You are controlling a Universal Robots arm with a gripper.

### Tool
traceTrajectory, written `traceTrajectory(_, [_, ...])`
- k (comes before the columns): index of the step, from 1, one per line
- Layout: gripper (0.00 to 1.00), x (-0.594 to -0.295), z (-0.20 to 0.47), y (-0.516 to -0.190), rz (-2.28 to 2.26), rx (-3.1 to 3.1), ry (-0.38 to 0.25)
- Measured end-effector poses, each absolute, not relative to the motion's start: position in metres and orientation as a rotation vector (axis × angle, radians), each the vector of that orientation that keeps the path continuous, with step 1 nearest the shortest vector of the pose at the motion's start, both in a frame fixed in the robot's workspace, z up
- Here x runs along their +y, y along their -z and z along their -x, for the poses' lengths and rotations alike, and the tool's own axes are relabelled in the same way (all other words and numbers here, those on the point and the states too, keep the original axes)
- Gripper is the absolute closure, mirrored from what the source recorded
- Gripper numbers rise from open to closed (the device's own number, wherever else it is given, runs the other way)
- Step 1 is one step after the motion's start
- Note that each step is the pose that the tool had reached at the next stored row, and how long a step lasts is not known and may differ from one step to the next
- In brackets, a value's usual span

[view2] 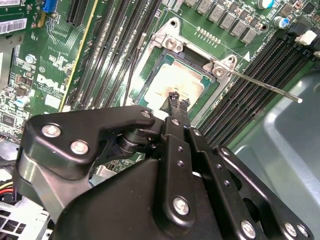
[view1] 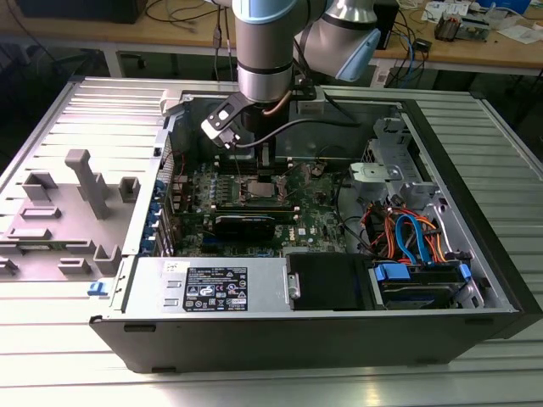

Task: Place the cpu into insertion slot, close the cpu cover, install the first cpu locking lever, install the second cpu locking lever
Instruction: 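Close the cpu cover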

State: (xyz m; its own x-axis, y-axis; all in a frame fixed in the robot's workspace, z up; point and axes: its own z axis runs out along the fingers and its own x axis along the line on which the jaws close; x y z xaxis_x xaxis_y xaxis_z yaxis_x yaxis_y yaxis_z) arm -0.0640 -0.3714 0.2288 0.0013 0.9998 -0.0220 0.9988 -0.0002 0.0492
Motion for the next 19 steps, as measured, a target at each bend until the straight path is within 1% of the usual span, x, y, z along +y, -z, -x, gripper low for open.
traceTrajectory(10, [0.89, -0.371, 0.064, -0.229, -2.186, 2.184, -0.028])
traceTrajectory(16, [0.89, -0.371, 0.064, -0.241, -2.186, 2.184, -0.028])
traceTrajectory(19, [0.89, -0.371, 0.06, -0.241, -2.186, 2.184, -0.028])
